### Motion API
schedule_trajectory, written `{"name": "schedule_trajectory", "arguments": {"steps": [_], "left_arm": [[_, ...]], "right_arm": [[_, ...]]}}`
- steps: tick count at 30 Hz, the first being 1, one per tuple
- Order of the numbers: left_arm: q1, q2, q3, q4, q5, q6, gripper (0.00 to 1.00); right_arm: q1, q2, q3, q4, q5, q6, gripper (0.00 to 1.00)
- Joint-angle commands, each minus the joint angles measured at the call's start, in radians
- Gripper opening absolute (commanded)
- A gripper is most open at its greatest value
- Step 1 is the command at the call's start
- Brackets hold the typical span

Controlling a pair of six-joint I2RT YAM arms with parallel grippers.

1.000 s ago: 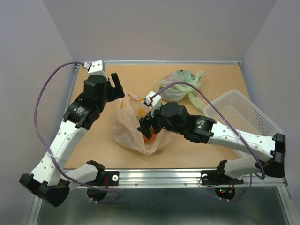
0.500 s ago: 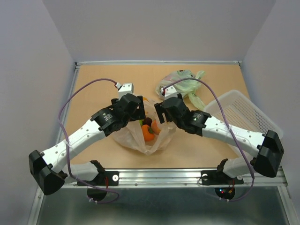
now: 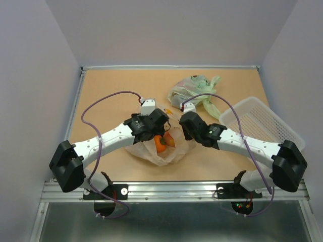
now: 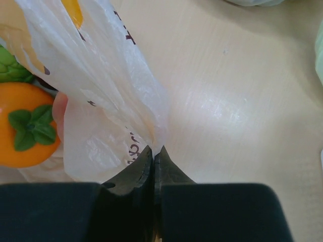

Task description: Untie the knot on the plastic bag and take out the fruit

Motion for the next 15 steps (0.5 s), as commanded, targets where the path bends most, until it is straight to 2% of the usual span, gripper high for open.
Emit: {"name": "schedule_trajectory", "arguments": {"steps": [1,7,10,11,12,14,15], "left_arm": [[-0.007,0.037,-0.01,-0.023,-0.098,-0.054,0.94],[-0.007,0.12,-0.013,-0.101,-0.159,-0.094,0.92],[-0.007,0.111,-0.023,-0.155,-0.198,-0.124,0.81],[-0.007,0.102,-0.04,-0.165,-0.207,-0.135,0.76],[-0.007,0.076,-0.049,-0.184,-0.219,-0.149,0.63],[-0.007,0.05,-0.081,-0.191,-0.225,-0.157,0.47],[-0.007,0.034,-0.094,-0.193,-0.219,-0.161,0.27]], "right_arm": [[0.0,-0.043,-0.024,0.041,-0.06,0.028,0.04],[0.002,-0.077,-0.055,0.049,-0.04,0.021,0.02],[-0.001,-0.092,-0.083,0.052,0.009,0.032,0.02],[0.0,-0.092,-0.087,0.052,0.023,0.037,0.02],[-0.007,-0.089,-0.1,0.053,0.046,0.047,0.01],[-0.026,-0.084,-0.112,0.053,0.055,0.058,0.01],[-0.056,-0.083,-0.116,0.055,0.06,0.067,0.01]]}}
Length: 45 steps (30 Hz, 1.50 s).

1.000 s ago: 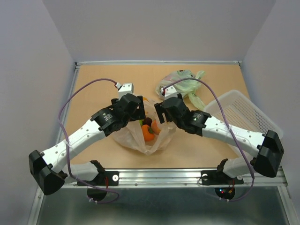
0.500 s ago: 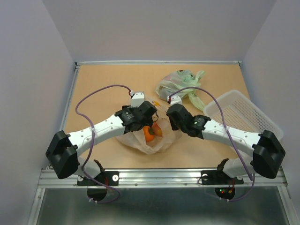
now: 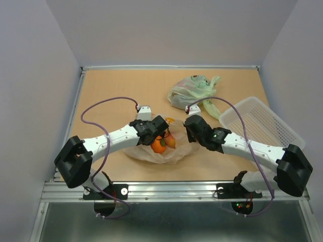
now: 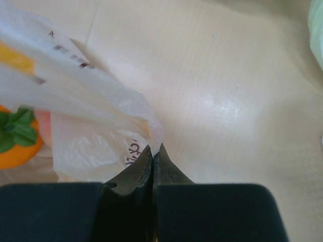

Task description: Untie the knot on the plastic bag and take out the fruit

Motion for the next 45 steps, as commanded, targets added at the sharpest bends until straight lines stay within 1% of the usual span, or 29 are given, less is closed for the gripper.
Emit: {"name": "schedule_trajectory", "arguments": {"steps": [1,2,6,8,9,10,12,13,16,19,22,23,25,26,27,29,31,32,33,34,36,37,38,39,42,43,45], "left_arm": [[-0.006,-0.109,-0.059,-0.085,-0.073,-0.061,0.14],[-0.006,-0.128,-0.088,-0.077,-0.067,-0.066,0.0],[-0.005,-0.247,-0.156,-0.051,-0.018,-0.06,0.0],[-0.005,-0.295,-0.173,-0.018,0.008,-0.04,0.0],[-0.005,-0.319,-0.173,-0.005,0.024,-0.016,0.0],[-0.005,-0.365,-0.171,0.007,0.05,-0.003,0.0],[-0.005,-0.404,-0.156,0.044,0.073,0.015,0.0],[-0.005,-0.43,-0.138,0.059,0.097,0.04,0.0],[-0.005,-0.448,-0.105,0.105,0.146,0.073,0.0],[-0.005,-0.429,-0.064,0.125,0.166,0.089,0.0],[-0.005,-0.407,-0.03,0.125,0.163,0.109,0.0],[-0.005,-0.402,-0.023,0.125,0.162,0.112,0.0],[-0.005,-0.402,-0.018,0.13,0.157,0.12,0.0],[-0.005,-0.402,-0.016,0.134,0.156,0.123,0.0],[-0.005,-0.408,-0.016,0.137,0.153,0.126,0.0],[-0.005,-0.412,-0.019,0.142,0.151,0.126,0.0],[-0.005,-0.424,-0.029,0.148,0.151,0.12,0.0],[-0.005,-0.428,-0.042,0.148,0.148,0.117,0.0],[-0.005,-0.433,-0.052,0.15,0.147,0.112,0.0],[-0.005,-0.447,-0.062,0.148,0.14,0.1,0.0],[-0.005,-0.473,-0.1,0.15,0.139,0.078,0.0],[-0.005,-0.481,-0.117,0.153,0.142,0.055,0.0],[-0.005,-0.493,-0.134,0.16,0.148,0.042,0.0],[-0.005,-0.513,-0.177,0.186,0.174,0.032,0.0],[-0.005,-0.537,-0.269,0.269,0.241,0.011,0.0],[-0.005,-0.542,-0.285,0.283,0.277,0.0,0.0],[-0.005,-0.548,-0.324,0.309,0.304,-0.021,0.0]], "right_arm": [[-0.066,-0.004,-0.046,0.028,0.066,0.044,0.01],[-0.106,-0.001,-0.052,0.031,0.063,0.058,0.01],[-0.192,0.01,-0.049,0.033,-0.005,0.057,0.01],[-0.192,-0.006,-0.02,0.031,-0.063,0.013,0.06],[-0.192,-0.016,-0.009,0.031,-0.095,-0.004,0.11],[-0.192,-0.03,0.001,0.031,-0.173,-0.046,0.21],[-0.192,-0.073,0.026,0.031,-0.253,-0.078,0.35],[-0.192,-0.09,0.056,0.025,-0.314,-0.098,0.51],[-0.192,-0.156,0.119,0.015,-0.402,-0.12,0.71],[-0.19,-0.197,0.205,-0.013,-0.448,-0.141,0.74],[-0.183,-0.193,0.294,-0.041,-0.607,-0.158,0.74],[-0.175,-0.187,0.308,-0.044,-0.629,-0.146,0.74],[-0.122,-0.164,0.333,-0.044,-0.652,-0.135,0.74],[-0.092,-0.142,0.342,-0.044,-0.632,-0.129,0.74],[-0.034,-0.13,0.342,-0.042,-0.603,-0.129,0.74],[0.021,-0.078,0.334,-0.042,-0.533,-0.124,0.74],[0.073,-0.046,0.315,-0.036,-0.517,-0.1,0.72],[0.104,-0.02,0.264,-0.013,-0.505,-0.071,0.7],[0.104,-0.012,0.264,0.001,-0.491,-0.058,0.7],[0.144,-0.003,0.202,0.011,-0.473,-0.045,0.69],[0.207,0.011,0.1,0.047,-0.448,0.003,0.64],[0.231,0.017,0.071,0.074,-0.447,0.038,0.63],[0.256,0.025,0.045,0.074,-0.447,0.038,0.63],[0.306,0.049,0.002,0.093,-0.421,0.072,0.63],[0.372,0.088,-0.029,0.102,-0.387,0.133,0.64],[0.382,0.097,-0.032,0.102,-0.378,0.144,0.65],[0.389,0.096,-0.037,0.102,-0.347,0.166,0.65]]}}
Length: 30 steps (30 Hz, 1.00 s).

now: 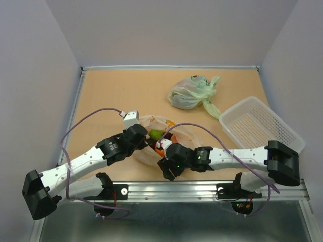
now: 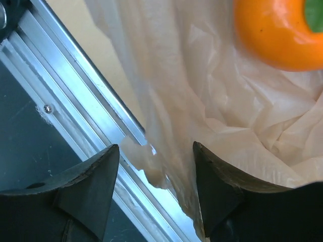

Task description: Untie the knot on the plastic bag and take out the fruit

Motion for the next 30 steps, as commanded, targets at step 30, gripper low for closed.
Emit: {"name": "schedule_trajectory", "arguments": {"steps": [30], "left_arm": [[-0.001,-0.115,-0.175,0.069,0.151,-0.044,0.0]], "right_arm": [[-0.113,0.229,0.24,0.091,0.477,0.091,0.95]]}}
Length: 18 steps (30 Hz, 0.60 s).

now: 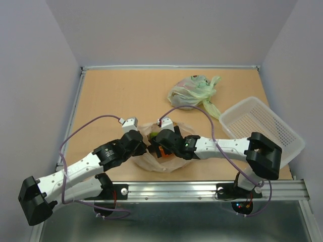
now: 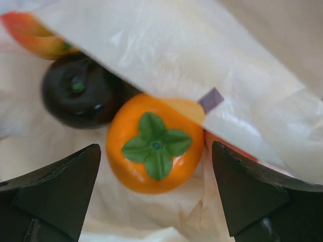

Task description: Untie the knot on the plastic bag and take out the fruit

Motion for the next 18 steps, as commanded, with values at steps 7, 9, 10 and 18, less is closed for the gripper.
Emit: {"name": "schedule_trajectory", "arguments": {"steps": [7,9,10,18], "left_arm": [[-0.001,-0.018,-0.007,0.002,0.004,0.006,0.0],[-0.001,-0.018,-0.009,0.002,0.001,0.006,0.0],[-0.001,-0.016,-0.007,0.0,-0.003,0.008,0.0],[-0.001,0.002,0.015,0.013,-0.052,0.022,0.0]], "right_arm": [[-0.039,0.115,0.033,0.095,-0.011,-0.027,0.87],[-0.039,0.117,0.033,0.103,-0.037,-0.033,0.8],[-0.04,0.112,0.033,0.103,-0.044,-0.036,0.75],[-0.039,-0.078,0.038,0.1,-0.082,-0.096,0.35]]}}
